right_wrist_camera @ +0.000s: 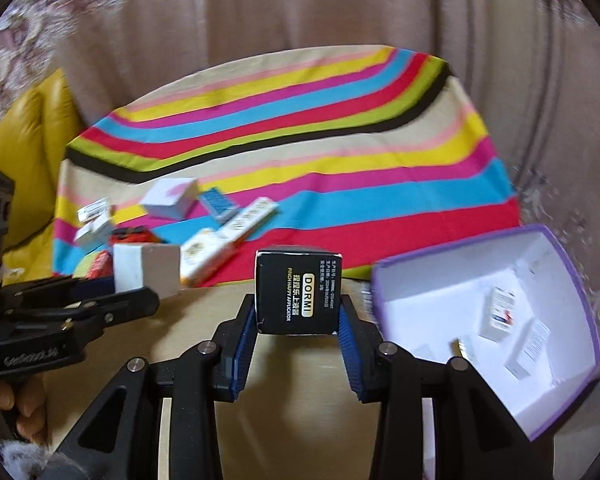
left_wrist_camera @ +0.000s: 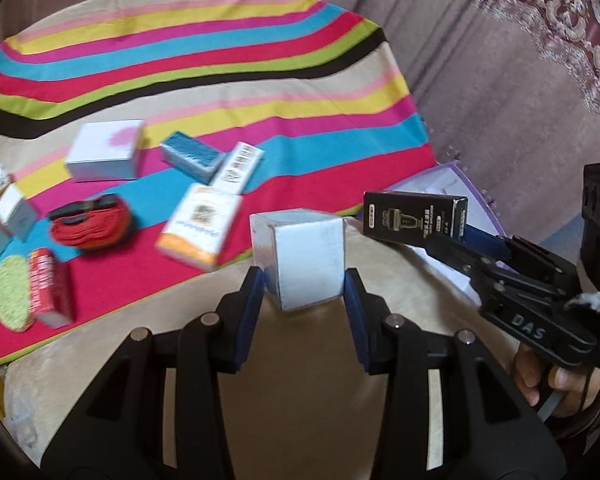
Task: Organize objects
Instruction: 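Carry the DORMI box into the purple-rimmed box with the right gripper and release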
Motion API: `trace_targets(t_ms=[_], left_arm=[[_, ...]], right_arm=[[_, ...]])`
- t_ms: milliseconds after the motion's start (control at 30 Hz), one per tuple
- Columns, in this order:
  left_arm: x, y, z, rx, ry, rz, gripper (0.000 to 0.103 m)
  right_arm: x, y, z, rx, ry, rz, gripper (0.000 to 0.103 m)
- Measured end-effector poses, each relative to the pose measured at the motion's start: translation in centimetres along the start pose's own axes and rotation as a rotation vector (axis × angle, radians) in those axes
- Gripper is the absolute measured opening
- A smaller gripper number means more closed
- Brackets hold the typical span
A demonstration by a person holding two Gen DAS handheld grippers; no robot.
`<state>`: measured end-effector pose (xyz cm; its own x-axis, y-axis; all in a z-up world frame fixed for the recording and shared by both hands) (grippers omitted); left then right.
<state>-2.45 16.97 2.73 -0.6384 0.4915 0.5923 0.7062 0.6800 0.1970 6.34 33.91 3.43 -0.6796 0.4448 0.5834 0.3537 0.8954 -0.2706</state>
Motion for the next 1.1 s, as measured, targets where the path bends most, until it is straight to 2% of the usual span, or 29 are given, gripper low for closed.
trace_targets(t_ms=[500, 967, 1033, 1100], left_arm=[[4.0, 6.7, 6.2, -0.129, -0.074, 0.078, 0.045], [6.5, 10.9, 9.5, -0.225, -0.094, 0.127, 0.045], [6.6, 11.0, 9.9, -0.238, -0.101, 0.113, 0.046], [6.6, 10.8, 10.1, -0.248, -0.105, 0.099, 0.054]], right_arm=[[0.4, 7.7, 1.8, -0.187, -0.043, 0.195, 0.04], [0.4, 12.1, 1.5, -0.288, -0.039, 0.366, 0.041], [0.4, 12.5, 1.6, -0.296, -0.047, 0.383, 0.041], [0.4, 12.5, 1.8, -0.307, -0.052, 0.383, 0.042]])
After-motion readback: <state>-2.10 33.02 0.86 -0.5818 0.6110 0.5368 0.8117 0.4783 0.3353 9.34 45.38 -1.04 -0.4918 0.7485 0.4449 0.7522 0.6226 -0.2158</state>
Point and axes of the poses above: each gripper's, at about its wrist camera, not at the fingertips, and z roughly the way its jaws point, y to its right, x to its top, the point moved 1 cm from there along z, roughly the way its jaws point, and after that the axes turned 13 degrees about z, right-handed, at the moved point
